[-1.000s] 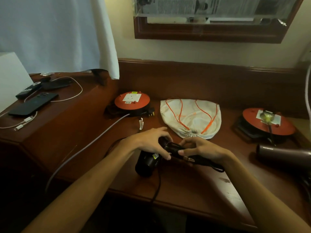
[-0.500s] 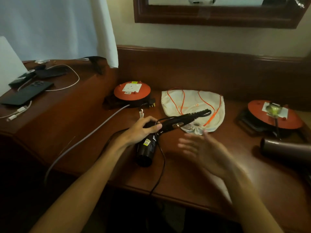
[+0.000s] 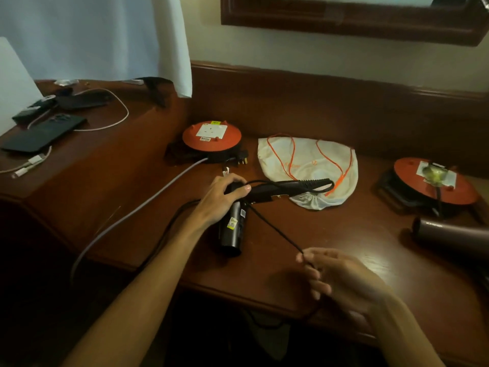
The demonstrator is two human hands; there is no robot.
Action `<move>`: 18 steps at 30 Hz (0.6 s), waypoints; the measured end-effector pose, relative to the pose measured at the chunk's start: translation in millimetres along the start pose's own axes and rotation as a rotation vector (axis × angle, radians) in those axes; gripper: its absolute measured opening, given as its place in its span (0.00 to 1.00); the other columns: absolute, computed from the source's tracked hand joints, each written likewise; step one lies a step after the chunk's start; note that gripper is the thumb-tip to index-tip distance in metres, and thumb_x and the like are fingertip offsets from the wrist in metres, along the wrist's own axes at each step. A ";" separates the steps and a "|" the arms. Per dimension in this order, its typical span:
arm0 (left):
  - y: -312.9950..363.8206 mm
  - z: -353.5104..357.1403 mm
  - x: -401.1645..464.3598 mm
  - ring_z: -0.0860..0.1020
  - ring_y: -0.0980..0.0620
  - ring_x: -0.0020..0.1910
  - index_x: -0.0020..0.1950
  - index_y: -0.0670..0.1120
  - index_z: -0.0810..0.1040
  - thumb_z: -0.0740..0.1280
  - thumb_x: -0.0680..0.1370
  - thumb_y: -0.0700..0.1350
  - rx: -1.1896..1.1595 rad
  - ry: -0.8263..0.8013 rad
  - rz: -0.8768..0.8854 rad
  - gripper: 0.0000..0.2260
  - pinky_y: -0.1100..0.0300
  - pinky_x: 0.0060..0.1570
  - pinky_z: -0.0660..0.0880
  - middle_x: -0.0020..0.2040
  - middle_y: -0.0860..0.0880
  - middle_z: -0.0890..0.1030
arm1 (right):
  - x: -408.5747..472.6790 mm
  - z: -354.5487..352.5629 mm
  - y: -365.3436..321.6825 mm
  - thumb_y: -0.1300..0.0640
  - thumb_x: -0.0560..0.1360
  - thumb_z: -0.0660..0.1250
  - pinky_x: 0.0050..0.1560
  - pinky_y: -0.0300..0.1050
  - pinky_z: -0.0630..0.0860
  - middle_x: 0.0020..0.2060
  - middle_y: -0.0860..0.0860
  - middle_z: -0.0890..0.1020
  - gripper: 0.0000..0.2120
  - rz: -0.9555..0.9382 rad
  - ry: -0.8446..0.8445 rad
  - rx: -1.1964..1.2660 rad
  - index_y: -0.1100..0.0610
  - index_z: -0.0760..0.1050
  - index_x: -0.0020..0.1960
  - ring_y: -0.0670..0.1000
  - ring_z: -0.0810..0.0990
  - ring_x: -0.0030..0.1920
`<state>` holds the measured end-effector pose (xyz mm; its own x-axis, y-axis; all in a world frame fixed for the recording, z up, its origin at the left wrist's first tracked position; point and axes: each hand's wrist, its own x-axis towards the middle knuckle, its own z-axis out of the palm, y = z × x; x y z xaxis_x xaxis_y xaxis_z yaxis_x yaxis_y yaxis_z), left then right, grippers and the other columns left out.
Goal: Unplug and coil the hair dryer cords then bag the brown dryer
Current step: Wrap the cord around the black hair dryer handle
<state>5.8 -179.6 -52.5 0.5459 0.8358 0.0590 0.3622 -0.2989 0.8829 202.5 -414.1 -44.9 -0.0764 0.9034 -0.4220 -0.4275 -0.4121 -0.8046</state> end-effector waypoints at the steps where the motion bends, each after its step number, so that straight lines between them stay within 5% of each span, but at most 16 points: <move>1: -0.3 -1.1 -0.3 0.75 0.55 0.59 0.53 0.57 0.80 0.69 0.79 0.55 -0.013 -0.012 -0.001 0.05 0.62 0.55 0.68 0.58 0.48 0.74 | 5.0 -7.8 -5.1 0.63 0.80 0.63 0.25 0.45 0.74 0.32 0.57 0.71 0.08 0.000 0.042 -0.123 0.67 0.78 0.49 0.50 0.66 0.22; 6: -0.7 -9.9 -10.1 0.80 0.51 0.57 0.49 0.59 0.82 0.70 0.73 0.60 -0.122 -0.096 0.010 0.09 0.54 0.61 0.74 0.57 0.47 0.78 | 61.9 -30.0 -40.3 0.56 0.79 0.70 0.21 0.37 0.61 0.27 0.54 0.74 0.12 0.026 0.343 -0.677 0.64 0.81 0.42 0.48 0.63 0.21; 11: 1.8 -3.5 -15.5 0.73 0.56 0.60 0.53 0.64 0.79 0.68 0.74 0.64 0.137 -0.260 0.139 0.10 0.61 0.63 0.68 0.56 0.50 0.75 | 120.6 -18.8 -84.3 0.53 0.80 0.69 0.32 0.42 0.71 0.35 0.60 0.80 0.14 -0.073 0.347 -1.162 0.62 0.83 0.42 0.53 0.76 0.34; 14: 12.0 0.8 -15.9 0.71 0.53 0.59 0.57 0.61 0.78 0.68 0.77 0.63 0.265 -0.290 0.089 0.12 0.56 0.63 0.68 0.56 0.50 0.70 | 128.6 -5.1 -109.0 0.51 0.81 0.66 0.28 0.43 0.65 0.31 0.57 0.71 0.19 -0.040 0.246 -1.041 0.69 0.76 0.47 0.52 0.69 0.29; 18: 22.8 4.0 -17.6 0.68 0.47 0.63 0.60 0.60 0.72 0.62 0.78 0.67 0.384 -0.298 0.019 0.16 0.46 0.65 0.69 0.58 0.49 0.67 | 100.0 19.2 -153.9 0.60 0.81 0.65 0.27 0.44 0.51 0.29 0.53 0.60 0.10 -0.004 -0.178 -0.791 0.69 0.75 0.52 0.49 0.56 0.26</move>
<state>7.4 -203.0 -35.3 0.7276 0.6768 -0.1119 0.5719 -0.5082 0.6439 243.4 -258.0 44.7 -0.2467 0.8828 -0.3997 0.3303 -0.3111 -0.8911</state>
